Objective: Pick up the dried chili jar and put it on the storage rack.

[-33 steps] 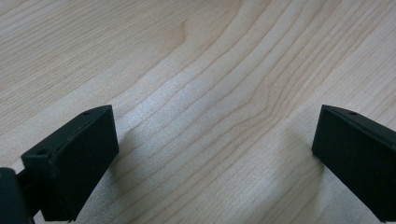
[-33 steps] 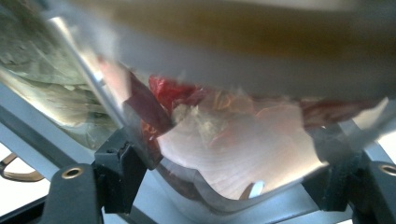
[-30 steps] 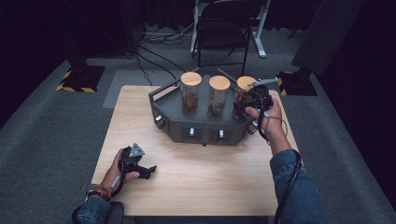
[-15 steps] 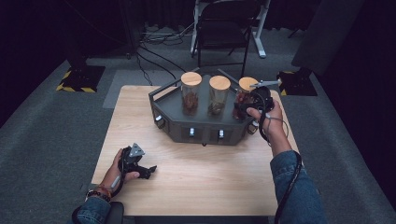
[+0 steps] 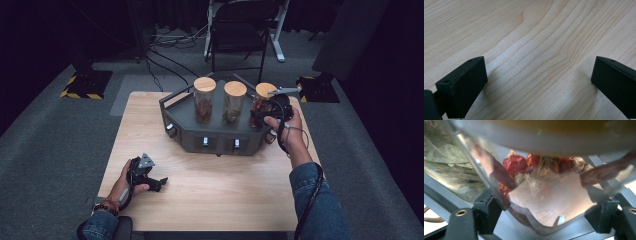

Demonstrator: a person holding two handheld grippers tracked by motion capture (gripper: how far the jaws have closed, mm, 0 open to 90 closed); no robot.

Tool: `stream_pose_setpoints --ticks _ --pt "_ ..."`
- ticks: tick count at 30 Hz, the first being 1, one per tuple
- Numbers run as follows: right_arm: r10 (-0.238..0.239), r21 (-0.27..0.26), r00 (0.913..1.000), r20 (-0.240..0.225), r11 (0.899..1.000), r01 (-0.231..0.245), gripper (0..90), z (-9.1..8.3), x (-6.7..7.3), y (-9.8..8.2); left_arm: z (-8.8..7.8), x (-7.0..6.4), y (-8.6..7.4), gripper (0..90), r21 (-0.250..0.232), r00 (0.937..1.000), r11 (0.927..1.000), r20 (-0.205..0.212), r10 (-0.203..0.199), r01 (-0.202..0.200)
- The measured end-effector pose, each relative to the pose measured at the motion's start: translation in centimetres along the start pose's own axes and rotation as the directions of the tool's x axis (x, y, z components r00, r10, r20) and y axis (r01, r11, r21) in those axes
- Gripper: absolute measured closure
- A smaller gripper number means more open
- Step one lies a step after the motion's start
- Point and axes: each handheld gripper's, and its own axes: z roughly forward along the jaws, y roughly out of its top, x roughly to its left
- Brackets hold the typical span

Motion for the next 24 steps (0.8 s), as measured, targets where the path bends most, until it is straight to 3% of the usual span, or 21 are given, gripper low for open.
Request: stream_pose_setpoints --ticks 12,18,24 --pt "-0.028 -0.016 0.9992 0.027 0.999 0.029 3.5 -0.1 0.2 -0.5 0.0 0.0 0.0 0.1 0.0 1.0 1.0 0.0 0.001 -0.001" --pt "-0.065 -0.038 0.9975 0.026 0.997 0.066 2.5 -0.5 0.6 -0.5 0.0 0.0 0.0 0.1 0.0 1.0 1.0 0.0 0.001 -0.001" --pt "-0.087 -0.036 0.9943 0.062 0.995 0.089 2.6 -1.2 1.0 -0.4 0.0 0.0 0.0 0.1 0.001 1.0 1.0 0.0 0.001 -0.001"
